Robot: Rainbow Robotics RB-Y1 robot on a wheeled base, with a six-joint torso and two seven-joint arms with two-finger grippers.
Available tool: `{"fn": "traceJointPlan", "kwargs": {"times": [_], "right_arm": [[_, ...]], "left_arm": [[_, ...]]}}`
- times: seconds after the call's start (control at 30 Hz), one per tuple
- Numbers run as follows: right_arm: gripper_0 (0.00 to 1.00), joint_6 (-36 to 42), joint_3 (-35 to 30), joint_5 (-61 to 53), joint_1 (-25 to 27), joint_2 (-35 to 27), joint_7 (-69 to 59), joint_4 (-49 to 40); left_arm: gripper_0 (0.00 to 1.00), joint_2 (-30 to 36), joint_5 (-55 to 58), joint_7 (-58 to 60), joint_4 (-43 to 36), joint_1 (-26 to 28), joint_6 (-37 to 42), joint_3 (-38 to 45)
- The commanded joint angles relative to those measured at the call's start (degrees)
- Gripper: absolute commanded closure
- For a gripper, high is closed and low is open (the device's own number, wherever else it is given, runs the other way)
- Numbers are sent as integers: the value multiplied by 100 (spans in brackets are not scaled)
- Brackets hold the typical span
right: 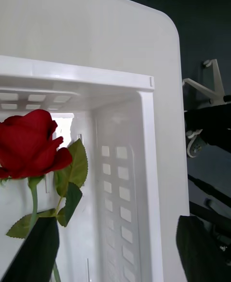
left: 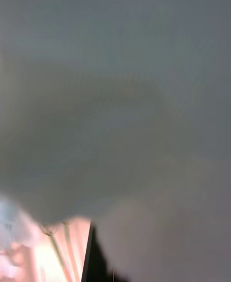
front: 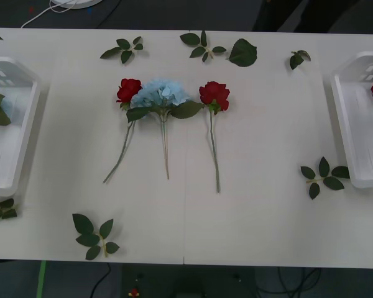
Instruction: Place the red flowers into the right box and the blue flowers into the left box. If a person shows an open palm, hand one flower to the person first, then continue sorting.
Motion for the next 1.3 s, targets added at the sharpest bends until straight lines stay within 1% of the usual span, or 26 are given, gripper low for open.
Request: {"fn": "traceJointPlan", "kwargs": {"times": [0.03, 0.07, 0.1, 0.17, 0.27, 0.37, 0.47, 0.63, 0.67, 0.83, 0.87, 1.0, 1.1, 1.23, 1.3], "right_arm": [[0, 21, 119, -320, -299, -6, -147, -72], [0, 135, 119, -540, -308, -85, -121, -177], [0, 162, 119, -575, -299, -103, -112, -212], [0, 496, 101, -865, -308, -217, -156, -511], [0, 970, -66, -1014, -308, -252, -288, -880], [0, 1331, -127, -1049, -299, -243, -727, -1355], [0, 1629, -118, -1076, -299, -191, -1290, -1953], [0, 2016, -127, -935, -299, 38, -2160, -2937], [0, 2139, -127, -865, -291, 152, -2423, -3253], [0, 2710, -118, -408, -291, 715, -3337, -4150], [0, 2789, -118, -346, -291, 802, -3434, -4229], [0, 3378, -118, 102, -291, 1488, -3961, -4712], [0, 3730, -118, 410, -291, 2024, -4225, -4871], [0, 3923, -101, 647, -282, 2692, -4383, -4879], [0, 3923, -57, 744, -282, 2921, -4401, -4827]], "left_arm": [[100, 683, -38, 90, -95, 602, -841, -245], [100, 718, -47, 99, -25, 796, -1122, -245], [100, 727, -47, 99, -7, 831, -1184, -245], [100, 753, -56, 117, 204, 1103, -1561, -193], [100, 771, 24, 143, 520, 1341, -1649, -70], [100, 780, 76, 213, 889, 1464, -1711, -61], [100, 780, 147, 222, 1285, 1525, -1983, -158], [100, 780, 111, 257, 1557, 1543, -2370, -746], [100, 780, 94, 292, 1566, 1543, -2484, -940], [100, 762, 50, 407, 1566, 1543, -3091, -1678], [100, 762, 41, 424, 1566, 1543, -3196, -1766], [100, 674, 76, 503, 1803, 1543, -3847, -2311], [100, 604, 94, 521, 1926, 1543, -4137, -2469], [100, 578, 120, 582, 1935, 1604, -4137, -2469], [100, 578, 155, 626, 1926, 1657, -4137, -2452]]}}
